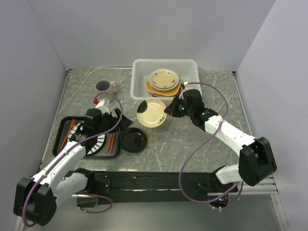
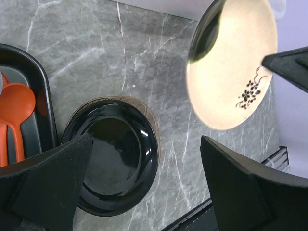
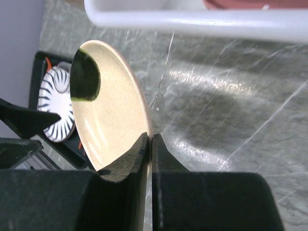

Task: Place the plates into the plastic bin on the countertop
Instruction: Pick up the plate at the center of the board, then place the plate in the plastic bin.

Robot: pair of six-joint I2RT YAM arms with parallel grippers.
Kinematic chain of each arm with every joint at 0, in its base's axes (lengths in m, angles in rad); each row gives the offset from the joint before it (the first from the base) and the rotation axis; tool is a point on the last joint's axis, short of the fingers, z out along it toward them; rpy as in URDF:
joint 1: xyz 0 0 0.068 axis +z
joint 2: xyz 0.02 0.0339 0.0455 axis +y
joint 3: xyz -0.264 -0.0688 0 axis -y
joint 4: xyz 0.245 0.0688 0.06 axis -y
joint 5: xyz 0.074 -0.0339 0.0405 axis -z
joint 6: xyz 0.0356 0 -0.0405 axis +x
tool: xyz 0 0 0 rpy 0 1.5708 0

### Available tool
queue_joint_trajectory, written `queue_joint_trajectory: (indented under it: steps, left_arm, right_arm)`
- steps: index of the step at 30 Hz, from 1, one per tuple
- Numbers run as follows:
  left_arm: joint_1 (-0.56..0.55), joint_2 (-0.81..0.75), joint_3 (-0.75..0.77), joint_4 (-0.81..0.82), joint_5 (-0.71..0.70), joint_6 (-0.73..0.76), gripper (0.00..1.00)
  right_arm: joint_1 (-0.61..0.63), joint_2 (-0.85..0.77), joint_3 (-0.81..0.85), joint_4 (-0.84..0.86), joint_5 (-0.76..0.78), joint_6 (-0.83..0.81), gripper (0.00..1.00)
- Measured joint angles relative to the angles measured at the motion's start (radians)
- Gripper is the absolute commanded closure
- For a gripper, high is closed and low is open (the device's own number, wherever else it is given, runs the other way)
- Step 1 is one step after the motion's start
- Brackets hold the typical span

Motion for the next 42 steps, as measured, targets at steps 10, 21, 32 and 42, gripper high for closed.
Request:
queue_joint_trajectory:
  steps: [10, 21, 32, 42]
  left_arm:
    - [0.0, 0.008, 0.0, 0.0, 0.0, 0.0, 0.01]
    - [0.0, 0.013, 0.0, 0.0, 0.001, 0.0, 0.01]
    - [0.0, 0.023, 0.0, 0.001, 0.001, 0.0, 0.01]
    - [0.0, 0.035, 0.0, 0.002, 0.001, 0.0, 0.01]
  right_arm:
    - [-0.099, 0.014, 0.011, 0.062, -0.088, 0.032, 1.0]
    - [-0.142, 0.129, 0.203, 0.07, -0.093, 0.045, 1.0]
    - [-0.21, 0.225, 0.359, 0.053, -0.068, 0.021, 1.0]
    - [-0.274, 0.356, 0.482, 0.042, -0.096, 0.019, 1.0]
